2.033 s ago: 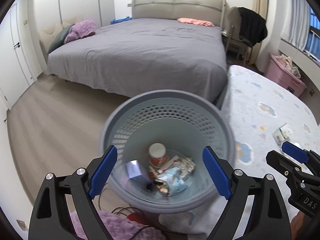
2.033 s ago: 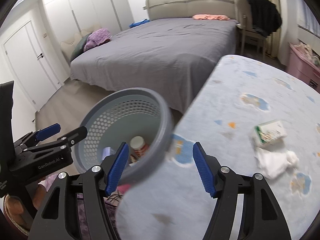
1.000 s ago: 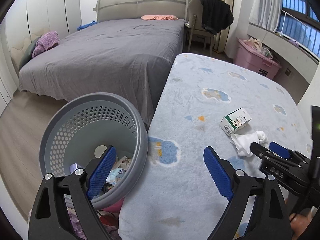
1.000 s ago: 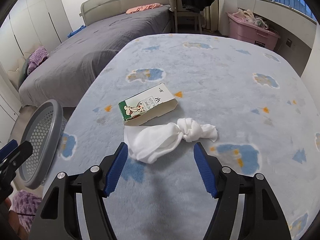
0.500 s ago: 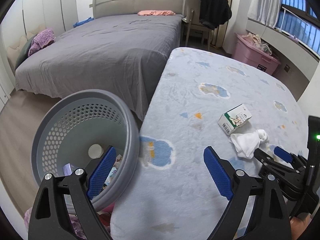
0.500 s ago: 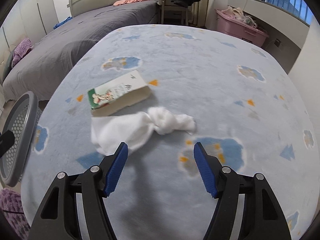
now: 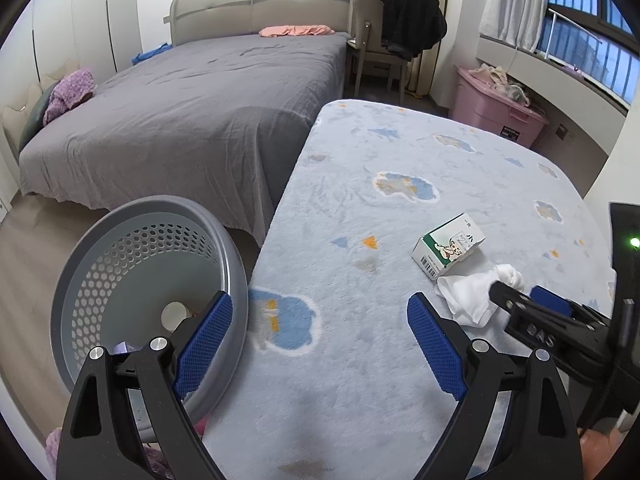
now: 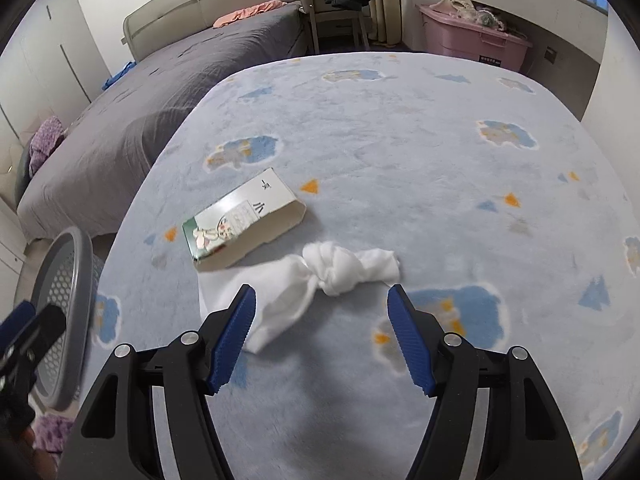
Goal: Collect trash
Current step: 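Grasp the white cloth with the right gripper while the left gripper grasps the green-and-white box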
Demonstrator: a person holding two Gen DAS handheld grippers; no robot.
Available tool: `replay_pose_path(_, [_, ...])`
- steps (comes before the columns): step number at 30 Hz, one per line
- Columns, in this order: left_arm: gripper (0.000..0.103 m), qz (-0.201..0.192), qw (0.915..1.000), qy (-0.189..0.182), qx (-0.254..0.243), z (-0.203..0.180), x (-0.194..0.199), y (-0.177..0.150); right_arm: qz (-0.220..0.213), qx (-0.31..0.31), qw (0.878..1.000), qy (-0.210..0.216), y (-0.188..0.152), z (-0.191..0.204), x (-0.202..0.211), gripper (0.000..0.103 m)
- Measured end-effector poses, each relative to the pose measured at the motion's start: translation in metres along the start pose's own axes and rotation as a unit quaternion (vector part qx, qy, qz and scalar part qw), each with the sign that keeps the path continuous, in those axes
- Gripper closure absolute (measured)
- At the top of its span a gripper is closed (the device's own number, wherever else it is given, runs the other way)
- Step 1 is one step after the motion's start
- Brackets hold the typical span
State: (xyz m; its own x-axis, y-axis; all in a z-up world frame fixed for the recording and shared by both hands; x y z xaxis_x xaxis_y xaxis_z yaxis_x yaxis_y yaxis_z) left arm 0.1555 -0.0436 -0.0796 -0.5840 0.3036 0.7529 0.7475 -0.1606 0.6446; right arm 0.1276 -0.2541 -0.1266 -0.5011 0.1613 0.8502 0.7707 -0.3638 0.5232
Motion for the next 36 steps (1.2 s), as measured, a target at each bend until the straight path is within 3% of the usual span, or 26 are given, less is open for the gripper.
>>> replay_pose_path(11, [0.016,0.004,1.0,0.002,0.008,0.01,-0.006,0.0,0.013,-0.028,1.0,-0.003,0.004,0.009,-0.025,0.04])
replay_pose_path(14, [0.016,0.006,1.0,0.001,0.007,0.01,-0.008,0.0,0.012,-0.022,1.0,0.002,0.005,0.008,-0.025,0.055])
replay_pose_path(16, [0.016,0.01,0.9999,0.0,0.005,0.008,-0.011,0.0,0.013,-0.018,1.0,0.013,0.004,0.006,-0.024,0.07])
replay_pose_path(19, [0.016,0.014,0.9999,-0.004,0.001,0.003,-0.015,0.0,0.013,-0.014,1.0,0.024,0.004,0.002,-0.022,0.075])
replay_pose_path(27, [0.016,0.023,0.9994,-0.018,-0.019,-0.019,-0.027,0.004,-0.018,-0.006,0.999,0.045,0.004,-0.005,0.004,0.078])
replay_pose_path(36, [0.014,0.038,0.9957,-0.05,-0.068,-0.059,-0.055,0.016,-0.034,-0.013,0.998,0.052,-0.007,-0.039,0.029,0.078])
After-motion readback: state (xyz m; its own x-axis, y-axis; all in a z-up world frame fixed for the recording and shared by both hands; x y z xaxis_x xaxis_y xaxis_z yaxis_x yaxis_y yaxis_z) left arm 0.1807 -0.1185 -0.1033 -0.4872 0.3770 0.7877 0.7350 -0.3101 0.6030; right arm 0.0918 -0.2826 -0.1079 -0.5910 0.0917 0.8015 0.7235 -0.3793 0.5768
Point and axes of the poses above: each gripper's, at about its wrist camera, not at the fingertips, and x roughly against the way its jaws point, z to its left, y to its top, the point moved 7 cm from there along -x, roughly the way its jaws point, and after that the axes turned 7 degrees about -y, right-handed, at the moved point
